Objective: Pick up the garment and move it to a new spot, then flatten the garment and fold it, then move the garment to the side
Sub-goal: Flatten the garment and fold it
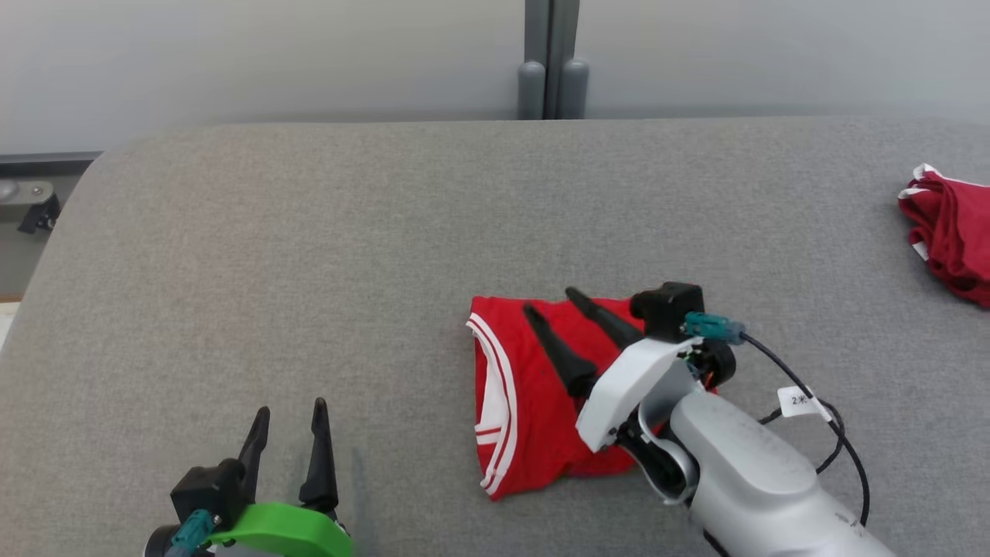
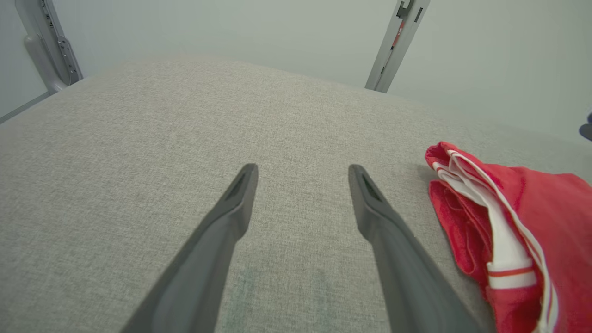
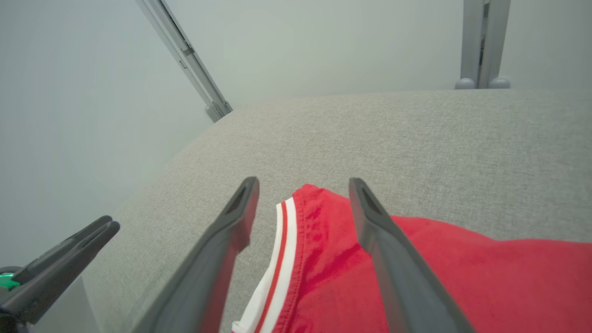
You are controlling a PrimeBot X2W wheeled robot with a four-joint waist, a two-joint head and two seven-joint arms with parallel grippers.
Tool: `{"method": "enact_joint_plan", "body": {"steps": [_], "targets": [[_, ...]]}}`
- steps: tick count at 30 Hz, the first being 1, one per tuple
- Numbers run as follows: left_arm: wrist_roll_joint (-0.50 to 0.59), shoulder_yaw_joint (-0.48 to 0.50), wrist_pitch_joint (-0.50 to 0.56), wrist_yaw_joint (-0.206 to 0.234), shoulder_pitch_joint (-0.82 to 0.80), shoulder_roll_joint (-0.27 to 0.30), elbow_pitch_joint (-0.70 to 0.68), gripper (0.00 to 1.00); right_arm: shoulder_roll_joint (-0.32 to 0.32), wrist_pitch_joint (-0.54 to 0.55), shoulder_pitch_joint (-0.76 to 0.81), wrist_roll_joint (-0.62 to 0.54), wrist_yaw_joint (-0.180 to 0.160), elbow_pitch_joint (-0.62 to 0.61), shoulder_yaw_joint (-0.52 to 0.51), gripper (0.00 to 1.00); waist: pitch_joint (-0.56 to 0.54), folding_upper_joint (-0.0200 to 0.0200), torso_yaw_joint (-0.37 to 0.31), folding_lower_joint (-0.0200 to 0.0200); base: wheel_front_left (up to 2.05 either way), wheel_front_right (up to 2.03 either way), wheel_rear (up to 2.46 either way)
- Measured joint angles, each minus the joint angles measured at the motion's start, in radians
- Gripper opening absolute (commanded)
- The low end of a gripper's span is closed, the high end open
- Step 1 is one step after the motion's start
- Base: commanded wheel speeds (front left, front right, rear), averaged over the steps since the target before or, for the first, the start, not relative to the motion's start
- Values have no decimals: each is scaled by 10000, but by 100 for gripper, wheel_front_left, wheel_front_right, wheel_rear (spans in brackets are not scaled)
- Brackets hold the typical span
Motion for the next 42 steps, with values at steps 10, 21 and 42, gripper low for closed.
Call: {"method": "enact_joint_plan", "body": {"steps": [10, 21, 42], "targets": [[303, -150, 2, -88, -104, -165, -360, 100, -65, -702, 46, -4389, 2, 161, -3296, 100, -230, 0, -545, 0, 0, 0, 0], [514, 109, 0, -50, 155, -339, -640, 100, -12, -713, 3015, -5758, 2, -2004, -5946, 100, -596, 1, -1073, 0, 0, 0, 0], [709, 842, 0, -52, 1375, -391, -1032, 100, -12, -713, 4591, -5457, 2, -2903, -6470, 100, -764, 0, -1143, 0, 0, 0, 0]]}}
